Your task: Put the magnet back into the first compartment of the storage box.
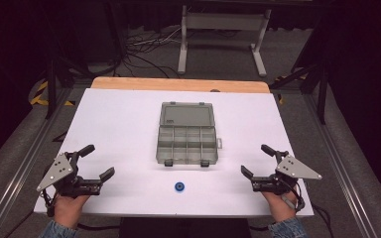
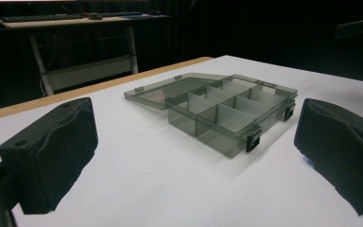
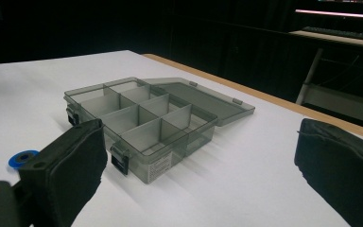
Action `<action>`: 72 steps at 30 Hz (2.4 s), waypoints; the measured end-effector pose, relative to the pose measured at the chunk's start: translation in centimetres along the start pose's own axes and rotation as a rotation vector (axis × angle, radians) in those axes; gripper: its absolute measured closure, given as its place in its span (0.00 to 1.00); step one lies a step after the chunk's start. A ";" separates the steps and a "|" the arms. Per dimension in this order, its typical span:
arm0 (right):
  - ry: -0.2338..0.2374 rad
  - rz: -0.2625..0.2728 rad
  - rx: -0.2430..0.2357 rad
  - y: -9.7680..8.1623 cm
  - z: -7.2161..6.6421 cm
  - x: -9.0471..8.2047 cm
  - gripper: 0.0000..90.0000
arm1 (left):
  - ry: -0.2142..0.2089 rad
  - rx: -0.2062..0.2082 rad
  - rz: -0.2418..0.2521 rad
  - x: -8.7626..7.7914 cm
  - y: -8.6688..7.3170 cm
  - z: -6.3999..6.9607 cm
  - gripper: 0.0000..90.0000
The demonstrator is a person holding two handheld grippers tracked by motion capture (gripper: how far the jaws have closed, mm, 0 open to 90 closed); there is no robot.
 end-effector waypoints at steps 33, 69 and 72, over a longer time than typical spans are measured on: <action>0.004 0.001 0.011 -0.1 0.3 -0.3 0.04 | -0.034 -0.034 0.026 0.5 1.0 0.2 0.01; 0.013 0.006 0.017 -0.1 0.4 -0.4 0.04 | -0.179 0.010 0.036 5.9 5.9 3.3 0.01; 0.015 0.005 0.015 -0.1 0.4 -0.3 0.04 | -0.208 0.012 0.041 7.1 6.5 4.3 0.01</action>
Point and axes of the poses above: each handheld gripper's, and its own axes: x roughly forward along the jaws, y roughly out of its top, z roughly to its right, the point moved 1 cm from there along x, roughly forward along the jaws
